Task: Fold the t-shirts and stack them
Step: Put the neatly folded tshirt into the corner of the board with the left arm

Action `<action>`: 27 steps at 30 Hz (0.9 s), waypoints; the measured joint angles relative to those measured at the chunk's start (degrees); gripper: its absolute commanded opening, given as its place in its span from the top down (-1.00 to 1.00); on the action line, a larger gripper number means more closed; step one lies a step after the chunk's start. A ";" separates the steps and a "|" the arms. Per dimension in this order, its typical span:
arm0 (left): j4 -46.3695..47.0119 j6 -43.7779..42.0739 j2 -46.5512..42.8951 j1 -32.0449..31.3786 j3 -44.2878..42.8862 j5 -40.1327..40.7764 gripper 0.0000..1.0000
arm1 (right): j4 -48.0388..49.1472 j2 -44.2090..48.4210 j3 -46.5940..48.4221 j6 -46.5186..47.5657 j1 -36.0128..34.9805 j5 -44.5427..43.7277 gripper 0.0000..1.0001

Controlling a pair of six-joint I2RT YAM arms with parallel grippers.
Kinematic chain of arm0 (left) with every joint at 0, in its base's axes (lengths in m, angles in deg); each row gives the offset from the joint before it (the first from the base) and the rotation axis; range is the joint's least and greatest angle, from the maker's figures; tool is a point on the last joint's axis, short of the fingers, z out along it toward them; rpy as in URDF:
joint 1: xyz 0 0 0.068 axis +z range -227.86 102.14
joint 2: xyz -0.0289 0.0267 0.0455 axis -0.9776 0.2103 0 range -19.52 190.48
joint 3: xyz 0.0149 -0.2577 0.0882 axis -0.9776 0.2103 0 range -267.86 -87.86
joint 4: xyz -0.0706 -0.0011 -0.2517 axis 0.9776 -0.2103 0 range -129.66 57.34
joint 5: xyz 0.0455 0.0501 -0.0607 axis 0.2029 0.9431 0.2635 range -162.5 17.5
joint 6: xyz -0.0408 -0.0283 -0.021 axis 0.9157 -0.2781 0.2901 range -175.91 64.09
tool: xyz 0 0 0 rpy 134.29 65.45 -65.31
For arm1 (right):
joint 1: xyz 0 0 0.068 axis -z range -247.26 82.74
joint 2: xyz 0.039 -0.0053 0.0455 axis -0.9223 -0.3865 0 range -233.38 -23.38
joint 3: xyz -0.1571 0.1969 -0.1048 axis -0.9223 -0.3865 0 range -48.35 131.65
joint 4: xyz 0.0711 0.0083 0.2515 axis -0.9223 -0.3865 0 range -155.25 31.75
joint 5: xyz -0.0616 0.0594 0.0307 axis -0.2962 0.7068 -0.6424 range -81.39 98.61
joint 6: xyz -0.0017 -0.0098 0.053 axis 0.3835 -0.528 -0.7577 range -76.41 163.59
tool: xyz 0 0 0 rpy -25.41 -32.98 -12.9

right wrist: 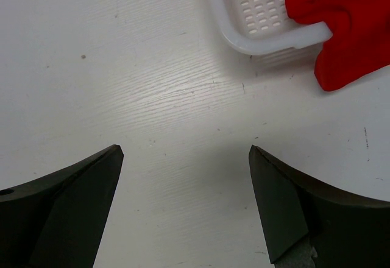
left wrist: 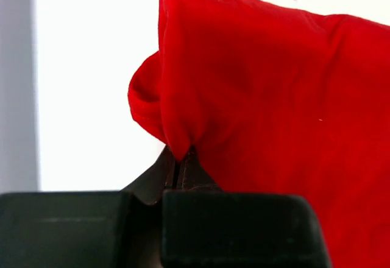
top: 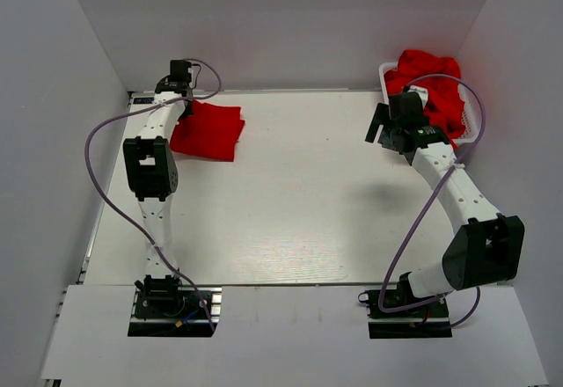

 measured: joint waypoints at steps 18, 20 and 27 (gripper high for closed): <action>6.19 -6.82 7.30 8.76 -7.96 8.66 1.00 | -2.62 -1.36 4.90 -0.04 0.00 -3.48 -0.80; 7.69 -7.54 7.58 9.14 -8.48 9.01 0.79 | -2.89 -1.97 5.46 -0.04 0.00 -3.48 -0.80; 9.27 -8.90 7.63 9.38 -9.94 10.10 -1.00 | -4.22 -2.34 6.64 -0.07 0.00 -3.43 -0.80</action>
